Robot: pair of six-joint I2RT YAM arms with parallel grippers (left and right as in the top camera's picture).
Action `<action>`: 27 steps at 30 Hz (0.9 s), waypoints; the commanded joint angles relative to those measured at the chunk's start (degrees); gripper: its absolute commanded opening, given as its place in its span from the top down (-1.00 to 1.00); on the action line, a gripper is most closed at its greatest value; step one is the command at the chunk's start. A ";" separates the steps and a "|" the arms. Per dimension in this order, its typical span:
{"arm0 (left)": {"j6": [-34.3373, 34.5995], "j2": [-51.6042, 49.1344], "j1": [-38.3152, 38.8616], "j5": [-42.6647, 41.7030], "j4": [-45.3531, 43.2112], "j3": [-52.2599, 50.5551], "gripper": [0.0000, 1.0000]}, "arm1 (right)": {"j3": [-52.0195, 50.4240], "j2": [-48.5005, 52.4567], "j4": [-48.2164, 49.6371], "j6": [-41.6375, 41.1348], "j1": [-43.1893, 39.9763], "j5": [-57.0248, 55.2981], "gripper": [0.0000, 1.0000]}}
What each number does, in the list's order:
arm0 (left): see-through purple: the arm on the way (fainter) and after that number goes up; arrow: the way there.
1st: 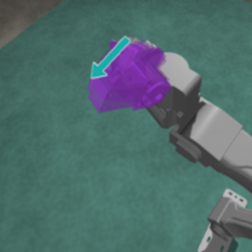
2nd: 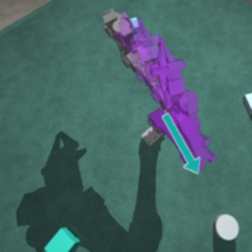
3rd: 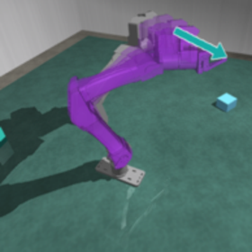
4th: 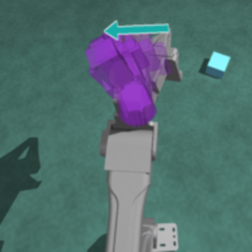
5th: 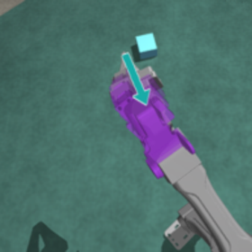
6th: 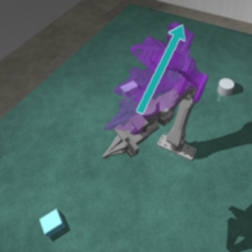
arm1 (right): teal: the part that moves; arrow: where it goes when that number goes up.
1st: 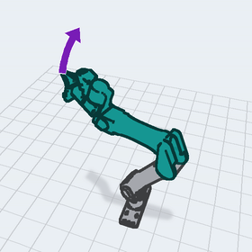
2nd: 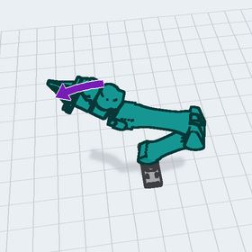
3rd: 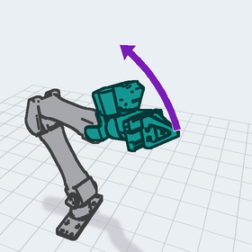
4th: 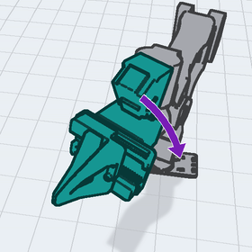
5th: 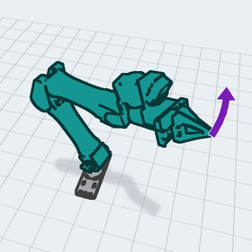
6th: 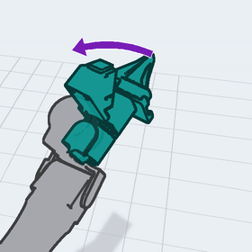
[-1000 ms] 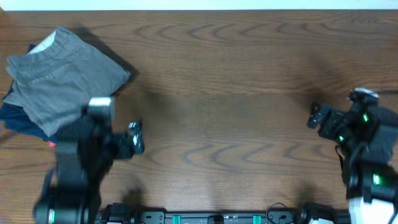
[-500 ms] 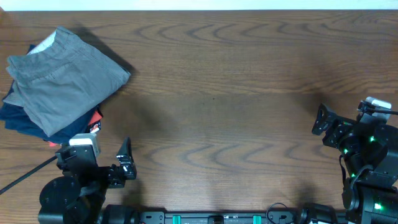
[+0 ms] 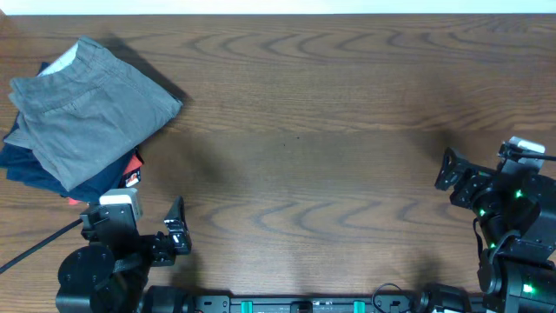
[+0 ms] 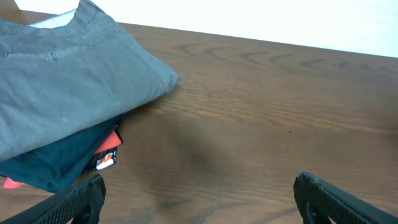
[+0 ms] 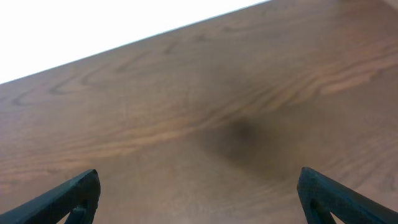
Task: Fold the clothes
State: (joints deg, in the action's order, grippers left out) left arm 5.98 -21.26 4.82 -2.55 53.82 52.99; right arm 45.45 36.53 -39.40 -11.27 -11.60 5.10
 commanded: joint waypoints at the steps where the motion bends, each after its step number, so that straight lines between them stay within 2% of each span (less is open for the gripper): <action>1: 0.28 0.04 -0.07 0.85 0.15 -0.17 -0.96 | -1.51 -2.69 -1.20 0.96 0.37 -0.87 -0.99; 7: 0.28 0.04 -0.07 0.85 0.15 -0.17 -0.95 | -8.68 -13.05 2.29 2.19 3.63 -1.64 -0.99; 15: 0.28 0.04 -0.07 0.85 0.15 -0.17 -0.96 | -28.41 -36.50 20.35 4.74 10.45 -1.68 -0.99; 23: 0.28 0.04 -0.07 0.85 0.15 -0.17 -0.96 | -41.16 -36.26 40.70 12.68 10.54 2.91 -0.99; 25: 0.28 0.04 -0.07 0.87 0.15 -0.17 -0.96 | -44.44 -36.26 42.80 12.63 10.54 2.89 -0.98; 27: 0.28 0.04 -0.07 0.87 0.15 -0.17 -0.96 | -45.11 -36.26 38.27 12.61 10.49 2.84 -0.98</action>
State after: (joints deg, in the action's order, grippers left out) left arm 5.98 -21.30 4.82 -2.55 53.84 52.95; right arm 2.15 0.62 1.30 -0.95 -1.61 6.90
